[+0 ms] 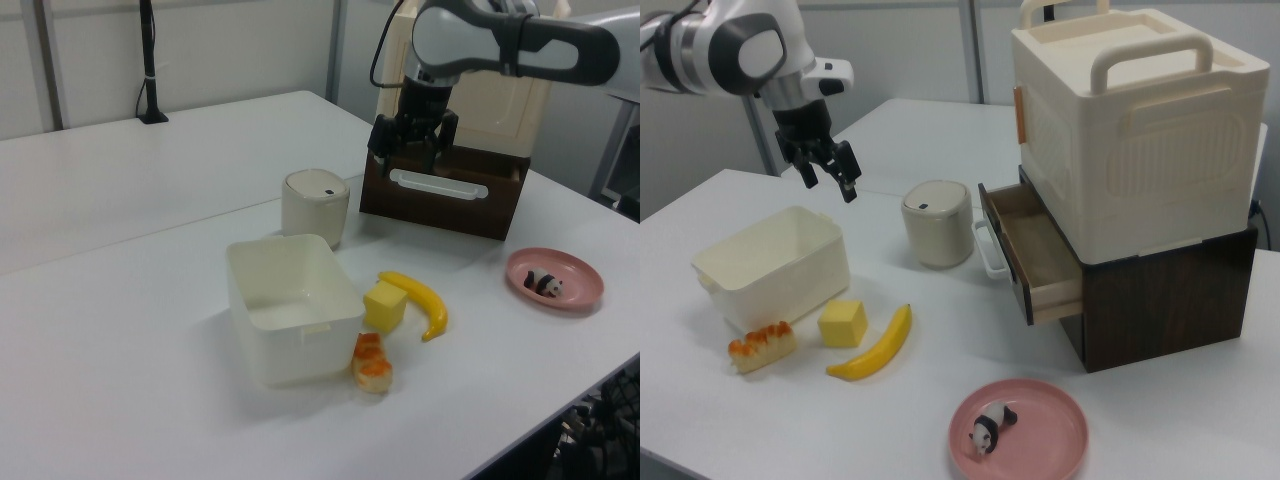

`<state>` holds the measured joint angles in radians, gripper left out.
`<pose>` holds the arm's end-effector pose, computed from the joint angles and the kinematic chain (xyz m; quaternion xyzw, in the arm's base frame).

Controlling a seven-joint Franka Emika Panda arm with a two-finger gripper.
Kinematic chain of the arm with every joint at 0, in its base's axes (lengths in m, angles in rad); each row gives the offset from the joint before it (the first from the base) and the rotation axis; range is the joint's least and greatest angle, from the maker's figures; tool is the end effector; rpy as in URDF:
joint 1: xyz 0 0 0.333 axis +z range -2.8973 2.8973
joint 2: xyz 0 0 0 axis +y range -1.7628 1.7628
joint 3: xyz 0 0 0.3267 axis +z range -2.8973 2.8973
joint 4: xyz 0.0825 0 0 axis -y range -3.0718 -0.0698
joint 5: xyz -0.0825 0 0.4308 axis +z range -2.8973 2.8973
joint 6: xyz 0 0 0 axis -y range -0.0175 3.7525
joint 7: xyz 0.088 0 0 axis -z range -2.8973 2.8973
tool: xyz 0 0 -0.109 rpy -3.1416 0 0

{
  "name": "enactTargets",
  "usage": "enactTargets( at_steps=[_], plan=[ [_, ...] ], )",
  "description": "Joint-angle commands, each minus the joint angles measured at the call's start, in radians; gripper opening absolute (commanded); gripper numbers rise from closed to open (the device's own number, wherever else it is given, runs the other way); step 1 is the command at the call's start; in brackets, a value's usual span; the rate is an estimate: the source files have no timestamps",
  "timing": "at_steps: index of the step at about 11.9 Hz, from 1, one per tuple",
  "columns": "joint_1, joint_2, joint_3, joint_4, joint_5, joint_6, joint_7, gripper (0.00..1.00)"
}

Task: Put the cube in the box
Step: 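Move the open gripper down toward the yellow cube beside the banana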

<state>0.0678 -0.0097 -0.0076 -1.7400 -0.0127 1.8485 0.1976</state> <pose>0.6169 0.0361 0.5757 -0.9960 0.0672 -0.0594 0.0015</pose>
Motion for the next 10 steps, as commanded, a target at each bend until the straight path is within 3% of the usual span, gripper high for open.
enactTargets(
  at_steps=[1, 4, 10],
  plan=[
    [0.001, -0.062, 0.006, -0.14, 0.022, 0.103, -0.079, 1.0],
    [0.017, -0.059, 0.006, -0.202, 0.023, 0.159, -0.13, 1.0],
    [0.027, -0.035, 0.006, -0.239, 0.023, 0.201, -0.15, 1.0]
  ],
)
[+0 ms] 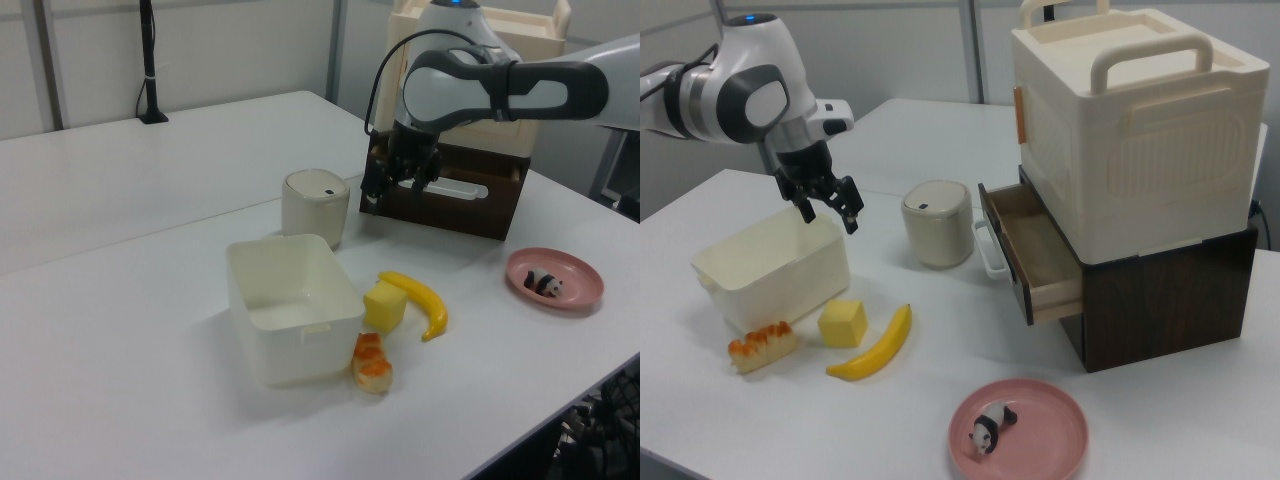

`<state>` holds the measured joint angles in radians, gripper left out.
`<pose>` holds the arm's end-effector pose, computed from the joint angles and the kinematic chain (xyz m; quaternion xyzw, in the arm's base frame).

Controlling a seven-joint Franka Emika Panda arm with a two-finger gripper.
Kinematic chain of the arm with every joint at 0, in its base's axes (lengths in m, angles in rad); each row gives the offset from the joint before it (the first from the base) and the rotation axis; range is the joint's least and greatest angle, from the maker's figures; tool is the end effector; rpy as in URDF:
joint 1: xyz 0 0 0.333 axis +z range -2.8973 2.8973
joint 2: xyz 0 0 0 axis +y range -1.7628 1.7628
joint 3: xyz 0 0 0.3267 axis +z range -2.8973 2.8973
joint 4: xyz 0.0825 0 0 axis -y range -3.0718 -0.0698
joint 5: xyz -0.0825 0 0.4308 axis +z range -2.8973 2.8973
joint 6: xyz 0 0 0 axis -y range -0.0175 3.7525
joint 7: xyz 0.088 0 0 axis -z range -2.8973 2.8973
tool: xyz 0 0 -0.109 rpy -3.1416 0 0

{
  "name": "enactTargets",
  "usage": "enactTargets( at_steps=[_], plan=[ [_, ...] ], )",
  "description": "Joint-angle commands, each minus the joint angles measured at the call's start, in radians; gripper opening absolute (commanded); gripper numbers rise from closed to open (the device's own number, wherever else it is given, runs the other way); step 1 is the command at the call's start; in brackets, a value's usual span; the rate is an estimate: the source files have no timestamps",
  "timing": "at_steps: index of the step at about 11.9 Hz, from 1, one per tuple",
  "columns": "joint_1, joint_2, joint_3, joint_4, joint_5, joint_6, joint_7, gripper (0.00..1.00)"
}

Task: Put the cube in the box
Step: 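Move the open gripper down toward the yellow cube beside the banana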

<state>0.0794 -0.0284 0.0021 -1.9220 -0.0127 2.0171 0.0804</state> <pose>0.6067 0.0488 0.5062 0.9981 0.0029 0.0620 0.0009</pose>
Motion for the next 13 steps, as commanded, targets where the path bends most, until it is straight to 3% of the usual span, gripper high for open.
enactTargets(
  at_steps=[1, 13],
  plan=[
    [0.023, -0.004, -0.004, -0.063, 0.023, 0.034, -0.034, 1.0],
    [0.037, 0.039, -0.004, -0.132, 0.022, 0.097, -0.115, 1.0]
  ],
)
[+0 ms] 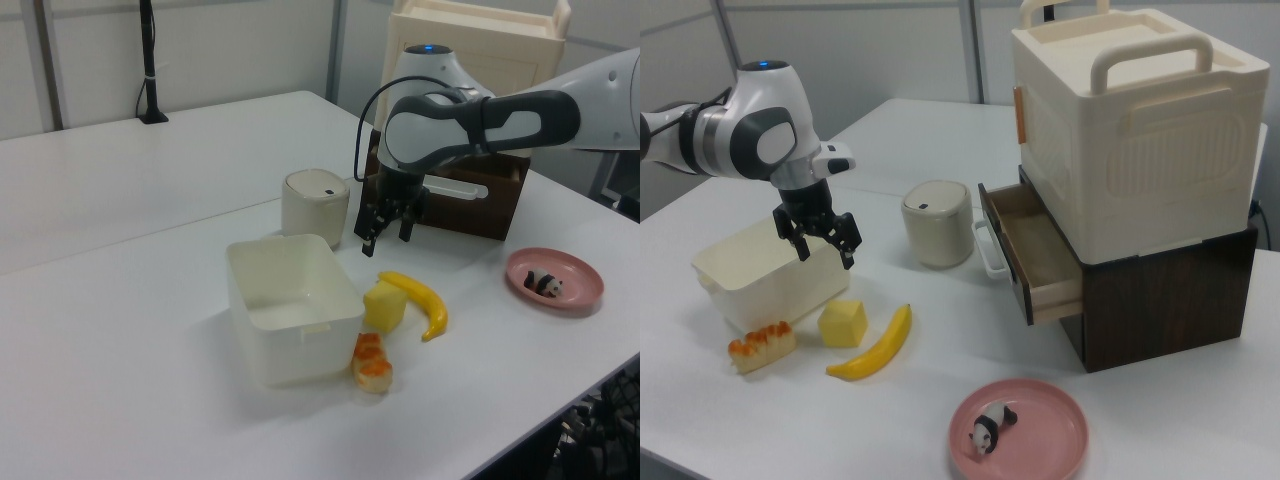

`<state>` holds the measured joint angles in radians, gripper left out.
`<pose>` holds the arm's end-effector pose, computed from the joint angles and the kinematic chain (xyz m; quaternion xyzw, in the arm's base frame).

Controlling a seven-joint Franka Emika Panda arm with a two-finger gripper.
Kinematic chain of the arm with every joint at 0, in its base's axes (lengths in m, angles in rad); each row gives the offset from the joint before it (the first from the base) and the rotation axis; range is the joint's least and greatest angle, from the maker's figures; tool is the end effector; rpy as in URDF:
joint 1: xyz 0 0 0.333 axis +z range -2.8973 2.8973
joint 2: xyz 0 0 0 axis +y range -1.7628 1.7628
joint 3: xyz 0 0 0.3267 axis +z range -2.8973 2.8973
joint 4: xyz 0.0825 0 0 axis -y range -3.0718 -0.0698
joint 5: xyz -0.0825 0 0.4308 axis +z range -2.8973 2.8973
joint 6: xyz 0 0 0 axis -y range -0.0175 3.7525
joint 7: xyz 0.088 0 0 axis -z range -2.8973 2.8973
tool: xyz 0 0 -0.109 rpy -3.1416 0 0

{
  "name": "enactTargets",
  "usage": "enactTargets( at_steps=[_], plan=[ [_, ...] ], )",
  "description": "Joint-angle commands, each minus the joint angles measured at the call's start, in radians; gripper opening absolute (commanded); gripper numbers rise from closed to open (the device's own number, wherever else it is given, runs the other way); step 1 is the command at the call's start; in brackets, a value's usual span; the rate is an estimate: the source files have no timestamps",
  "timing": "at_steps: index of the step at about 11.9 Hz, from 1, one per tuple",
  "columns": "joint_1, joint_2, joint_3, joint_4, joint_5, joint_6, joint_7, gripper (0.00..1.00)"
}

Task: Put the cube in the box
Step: 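Move the open gripper down toward the yellow cube beside the banana, then lower the gripper around the yellow cube and close on it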

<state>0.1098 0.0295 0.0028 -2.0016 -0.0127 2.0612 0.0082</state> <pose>0.6022 0.0674 0.4334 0.9984 0.0551 0.0154 0.0047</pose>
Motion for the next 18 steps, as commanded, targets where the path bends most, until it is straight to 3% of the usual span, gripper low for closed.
enactTargets(
  at_steps=[1, 18],
  plan=[
    [0.007, -0.019, -0.004, -0.054, 0.022, 0.054, -0.048, 1.0],
    [-0.015, 0.016, -0.012, -0.12, 0.01, 0.132, -0.129, 1.0]
  ],
)
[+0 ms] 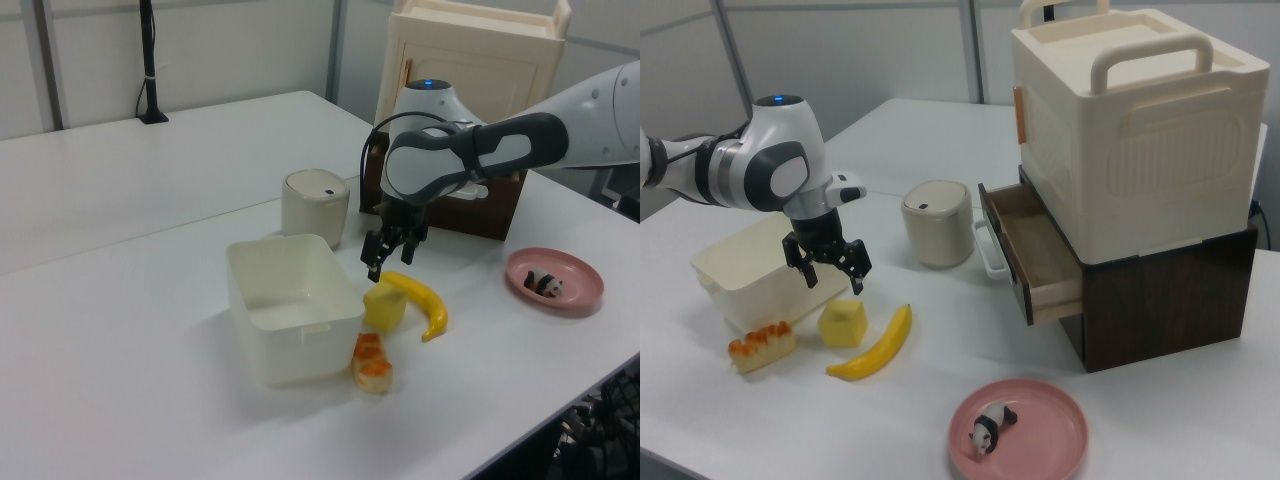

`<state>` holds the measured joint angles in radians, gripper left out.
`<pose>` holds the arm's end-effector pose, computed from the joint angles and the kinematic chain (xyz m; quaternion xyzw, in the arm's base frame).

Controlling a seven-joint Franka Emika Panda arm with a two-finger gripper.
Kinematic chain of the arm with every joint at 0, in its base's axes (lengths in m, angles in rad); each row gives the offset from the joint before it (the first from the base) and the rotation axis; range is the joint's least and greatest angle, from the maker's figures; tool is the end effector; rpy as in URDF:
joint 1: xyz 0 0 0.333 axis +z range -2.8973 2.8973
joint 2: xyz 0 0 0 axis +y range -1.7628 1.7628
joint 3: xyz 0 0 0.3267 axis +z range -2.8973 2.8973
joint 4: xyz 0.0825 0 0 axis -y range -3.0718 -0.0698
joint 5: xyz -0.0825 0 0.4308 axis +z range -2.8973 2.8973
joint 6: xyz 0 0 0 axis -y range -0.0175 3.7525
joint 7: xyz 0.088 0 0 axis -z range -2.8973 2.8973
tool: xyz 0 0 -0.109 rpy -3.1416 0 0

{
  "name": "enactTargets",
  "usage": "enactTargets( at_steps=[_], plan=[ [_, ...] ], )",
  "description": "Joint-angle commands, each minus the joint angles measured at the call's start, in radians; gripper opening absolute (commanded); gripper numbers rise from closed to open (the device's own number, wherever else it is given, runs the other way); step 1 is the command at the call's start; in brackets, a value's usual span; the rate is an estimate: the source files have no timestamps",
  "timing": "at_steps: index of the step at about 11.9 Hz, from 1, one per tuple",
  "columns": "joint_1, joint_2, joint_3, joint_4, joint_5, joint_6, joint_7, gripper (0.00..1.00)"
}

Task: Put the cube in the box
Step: 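Lower the gripper around the yellow cube and close on it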

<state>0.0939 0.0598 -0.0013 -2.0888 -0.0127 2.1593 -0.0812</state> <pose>0.5945 0.0547 0.3799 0.9959 0.0903 0.0054 0.0053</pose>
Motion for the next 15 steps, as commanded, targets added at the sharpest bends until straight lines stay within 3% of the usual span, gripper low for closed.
enactTargets(
  at_steps=[1, 15],
  plan=[
    [0.001, -0.005, -0.008, -0.033, 0.008, 0.034, -0.04, 1.0],
    [0.009, 0.074, -0.008, -0.031, -0.024, 0.079, -0.04, 1.0]
  ],
)
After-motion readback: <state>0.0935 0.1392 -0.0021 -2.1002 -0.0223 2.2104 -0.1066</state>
